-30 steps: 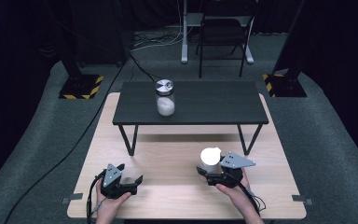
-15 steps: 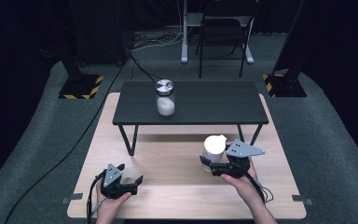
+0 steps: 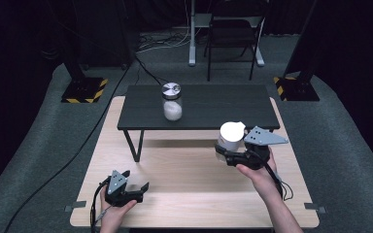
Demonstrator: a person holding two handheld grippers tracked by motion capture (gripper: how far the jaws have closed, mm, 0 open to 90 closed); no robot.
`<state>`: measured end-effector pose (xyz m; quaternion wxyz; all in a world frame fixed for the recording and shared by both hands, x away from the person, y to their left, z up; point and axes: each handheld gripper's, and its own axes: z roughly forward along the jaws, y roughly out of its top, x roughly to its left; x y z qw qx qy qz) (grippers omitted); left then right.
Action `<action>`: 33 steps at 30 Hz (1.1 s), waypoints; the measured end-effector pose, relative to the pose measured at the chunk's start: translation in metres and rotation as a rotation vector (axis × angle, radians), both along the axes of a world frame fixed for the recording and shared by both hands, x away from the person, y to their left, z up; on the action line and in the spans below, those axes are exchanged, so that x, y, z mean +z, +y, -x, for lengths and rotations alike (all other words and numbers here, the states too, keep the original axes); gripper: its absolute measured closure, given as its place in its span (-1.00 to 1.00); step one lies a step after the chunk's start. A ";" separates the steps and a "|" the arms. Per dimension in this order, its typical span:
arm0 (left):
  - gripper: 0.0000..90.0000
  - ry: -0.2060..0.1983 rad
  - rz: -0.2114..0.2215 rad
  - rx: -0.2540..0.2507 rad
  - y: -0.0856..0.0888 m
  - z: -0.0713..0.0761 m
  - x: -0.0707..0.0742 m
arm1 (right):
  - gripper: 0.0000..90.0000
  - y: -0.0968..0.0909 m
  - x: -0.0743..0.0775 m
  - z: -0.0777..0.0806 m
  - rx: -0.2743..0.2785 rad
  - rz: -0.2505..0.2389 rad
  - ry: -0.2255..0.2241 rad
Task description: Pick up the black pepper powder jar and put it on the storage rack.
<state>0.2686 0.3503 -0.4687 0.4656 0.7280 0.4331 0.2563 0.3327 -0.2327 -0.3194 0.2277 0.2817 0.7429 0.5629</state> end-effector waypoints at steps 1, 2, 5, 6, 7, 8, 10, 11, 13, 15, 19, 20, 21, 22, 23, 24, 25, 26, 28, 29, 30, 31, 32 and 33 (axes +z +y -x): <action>-0.79 0.000 0.000 0.000 0.000 0.000 0.000 | -0.32 0.000 0.002 -0.001 -0.006 0.001 -0.003; -0.79 0.001 0.000 0.000 0.000 0.000 0.000 | -0.32 0.000 0.005 -0.001 -0.014 0.001 -0.002; -0.79 0.003 0.002 0.001 0.000 0.000 0.000 | -0.32 0.000 0.012 -0.002 -0.029 0.003 -0.011; -0.79 0.002 0.002 0.001 0.000 0.000 0.000 | -0.32 0.000 0.014 -0.003 -0.035 0.001 -0.013; -0.79 0.002 0.001 0.000 0.000 0.000 0.000 | -0.32 0.000 0.016 -0.003 -0.039 -0.001 -0.018; -0.79 0.002 0.002 0.000 0.000 0.000 0.000 | -0.32 0.001 0.018 -0.002 -0.051 -0.002 -0.023; -0.79 0.003 0.002 0.001 0.000 0.000 0.000 | -0.32 0.003 0.022 -0.001 -0.079 -0.006 -0.030; -0.79 0.002 0.001 0.001 0.000 0.000 0.000 | -0.32 0.003 0.023 -0.001 -0.091 -0.012 -0.032; -0.79 0.003 0.002 0.002 0.000 0.000 0.000 | -0.32 0.003 0.025 -0.003 -0.102 -0.026 -0.035; -0.79 0.002 0.003 0.002 0.000 0.000 0.000 | -0.32 0.004 0.029 -0.007 -0.115 -0.024 -0.034; -0.79 0.005 0.004 0.001 0.000 -0.001 0.000 | -0.32 0.007 0.036 -0.013 -0.148 -0.016 -0.034; -0.79 0.005 0.004 0.001 0.000 -0.001 0.000 | -0.32 0.008 0.038 -0.016 -0.154 -0.012 -0.033; -0.79 0.004 0.004 0.001 0.000 -0.001 0.000 | -0.32 0.008 0.039 -0.017 -0.157 -0.010 -0.035; -0.79 0.005 0.004 0.001 0.000 -0.001 0.000 | -0.32 0.010 0.041 -0.020 -0.163 -0.008 -0.036; -0.79 0.004 0.004 0.001 0.000 -0.001 0.000 | -0.32 0.011 0.042 -0.021 -0.171 -0.005 -0.041; -0.79 0.004 0.004 0.002 0.000 0.000 0.000 | -0.32 0.013 0.043 -0.022 -0.178 -0.004 -0.047; -0.79 0.003 0.002 0.001 0.000 0.000 0.000 | -0.32 0.014 0.045 -0.024 -0.181 -0.003 -0.045; -0.79 0.004 0.002 0.001 0.000 0.000 0.000 | -0.32 0.016 0.046 -0.026 -0.186 -0.001 -0.046; -0.79 0.004 0.003 0.001 0.000 -0.001 0.000 | -0.32 0.018 0.048 -0.029 -0.198 0.000 -0.047; -0.79 0.004 0.002 0.001 0.000 -0.001 0.000 | -0.32 0.019 0.049 -0.031 -0.203 -0.003 -0.045; -0.79 0.004 0.004 0.001 0.000 -0.001 0.000 | -0.32 0.020 0.049 -0.033 -0.208 -0.006 -0.045; -0.79 0.005 0.004 0.000 0.000 -0.001 0.000 | -0.32 0.022 0.050 -0.036 -0.214 -0.007 -0.043; -0.79 0.006 0.004 0.000 0.001 -0.001 0.000 | -0.32 0.023 0.051 -0.037 -0.220 -0.009 -0.039; -0.79 0.006 0.004 0.000 0.001 -0.001 0.000 | -0.32 0.023 0.051 -0.037 -0.220 -0.009 -0.039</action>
